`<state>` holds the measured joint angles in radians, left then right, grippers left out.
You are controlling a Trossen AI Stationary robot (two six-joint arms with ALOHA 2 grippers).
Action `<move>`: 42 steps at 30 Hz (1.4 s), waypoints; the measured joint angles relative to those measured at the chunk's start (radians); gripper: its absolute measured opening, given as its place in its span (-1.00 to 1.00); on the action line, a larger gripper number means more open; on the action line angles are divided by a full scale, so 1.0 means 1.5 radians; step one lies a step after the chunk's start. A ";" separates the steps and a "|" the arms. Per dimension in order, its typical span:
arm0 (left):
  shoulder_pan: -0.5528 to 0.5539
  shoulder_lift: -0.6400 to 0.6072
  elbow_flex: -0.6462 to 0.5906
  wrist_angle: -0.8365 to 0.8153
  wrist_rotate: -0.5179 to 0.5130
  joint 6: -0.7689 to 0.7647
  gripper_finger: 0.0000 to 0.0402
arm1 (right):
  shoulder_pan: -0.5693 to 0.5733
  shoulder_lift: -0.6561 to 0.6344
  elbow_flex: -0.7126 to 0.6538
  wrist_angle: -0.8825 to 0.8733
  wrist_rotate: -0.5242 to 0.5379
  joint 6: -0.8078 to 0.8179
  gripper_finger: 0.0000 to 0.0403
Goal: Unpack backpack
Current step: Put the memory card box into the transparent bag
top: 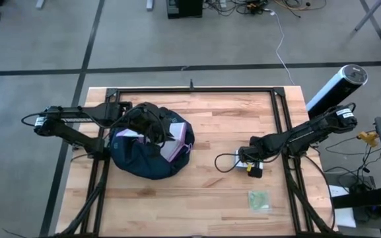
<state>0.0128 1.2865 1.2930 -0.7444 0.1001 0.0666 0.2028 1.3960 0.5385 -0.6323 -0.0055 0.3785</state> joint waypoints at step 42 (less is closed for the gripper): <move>0.002 0.010 0.000 0.063 0.048 -0.039 -1.00 | -0.158 0.324 0.454 0.489 -0.038 -0.128 0.55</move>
<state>0.0158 1.3018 1.2930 -0.6493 0.1717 0.0088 -0.0346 1.8819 1.2201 0.1005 -0.0619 0.1863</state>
